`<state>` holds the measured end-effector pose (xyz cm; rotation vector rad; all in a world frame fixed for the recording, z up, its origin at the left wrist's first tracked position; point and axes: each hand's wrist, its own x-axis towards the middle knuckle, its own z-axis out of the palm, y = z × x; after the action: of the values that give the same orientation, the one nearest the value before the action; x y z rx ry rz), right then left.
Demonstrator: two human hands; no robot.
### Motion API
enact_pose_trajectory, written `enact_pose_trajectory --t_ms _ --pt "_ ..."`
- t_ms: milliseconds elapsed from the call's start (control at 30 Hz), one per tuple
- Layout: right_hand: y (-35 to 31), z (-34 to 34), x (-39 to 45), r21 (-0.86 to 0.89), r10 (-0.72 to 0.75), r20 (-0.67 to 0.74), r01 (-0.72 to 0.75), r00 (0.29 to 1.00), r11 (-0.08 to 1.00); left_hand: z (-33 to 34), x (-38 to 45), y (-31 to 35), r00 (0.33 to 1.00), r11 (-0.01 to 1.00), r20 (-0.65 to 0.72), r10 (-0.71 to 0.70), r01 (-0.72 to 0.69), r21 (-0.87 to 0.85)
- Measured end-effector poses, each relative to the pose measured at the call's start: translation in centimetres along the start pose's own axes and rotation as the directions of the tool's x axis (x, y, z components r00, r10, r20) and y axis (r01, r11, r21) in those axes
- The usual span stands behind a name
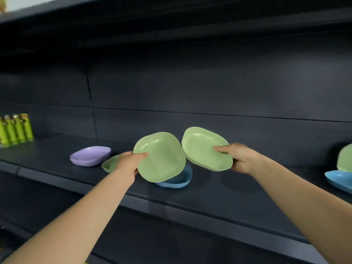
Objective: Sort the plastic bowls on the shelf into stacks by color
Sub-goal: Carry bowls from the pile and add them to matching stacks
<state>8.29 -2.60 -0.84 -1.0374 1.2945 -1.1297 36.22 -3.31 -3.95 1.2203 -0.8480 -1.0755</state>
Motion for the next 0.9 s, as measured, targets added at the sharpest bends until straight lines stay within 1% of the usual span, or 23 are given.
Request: enact_pose_trajectory --t_ms 133,267,367,467,600,767,900 --pt "-0.3 6.1 1.5 -0.018 -0.025 0.067 0.026 0.997 1.000 -4.7 2.9 1.5 0.998 0.999 -0.056 0.001 0.003 0.054" --pt "-0.7 10.6 3.5 -0.052 -0.028 0.103 0.033 0.994 0.998 -7.6 5.2 2.4 0.994 0.996 -0.102 0.023 -0.014 0.092" --pt "-1.1 13.0 5.2 -0.067 -0.043 0.108 0.050 0.993 0.997 -9.2 7.1 2.9 0.998 0.986 -0.056 0.029 -0.019 0.168" --pt "-1.4 14.8 7.4 -0.059 -0.054 0.078 0.059 0.995 0.997 -10.6 9.6 3.4 1.000 0.964 -0.010 0.020 -0.016 0.266" --pt "-1.9 17.0 10.6 -0.104 -0.048 0.073 0.056 0.996 0.993 -11.8 14.5 3.6 0.999 0.941 0.038 -0.038 0.023 0.338" --pt "-2.4 19.5 15.2 -0.138 -0.043 0.055 0.051 0.998 0.989 -12.0 20.1 2.0 0.984 0.835 0.142 -0.108 0.013 0.551" --pt "-2.7 21.1 18.0 -0.121 -0.037 0.027 0.040 0.999 0.992 -11.4 22.4 1.0 0.948 0.748 0.285 -0.144 -0.084 0.658"
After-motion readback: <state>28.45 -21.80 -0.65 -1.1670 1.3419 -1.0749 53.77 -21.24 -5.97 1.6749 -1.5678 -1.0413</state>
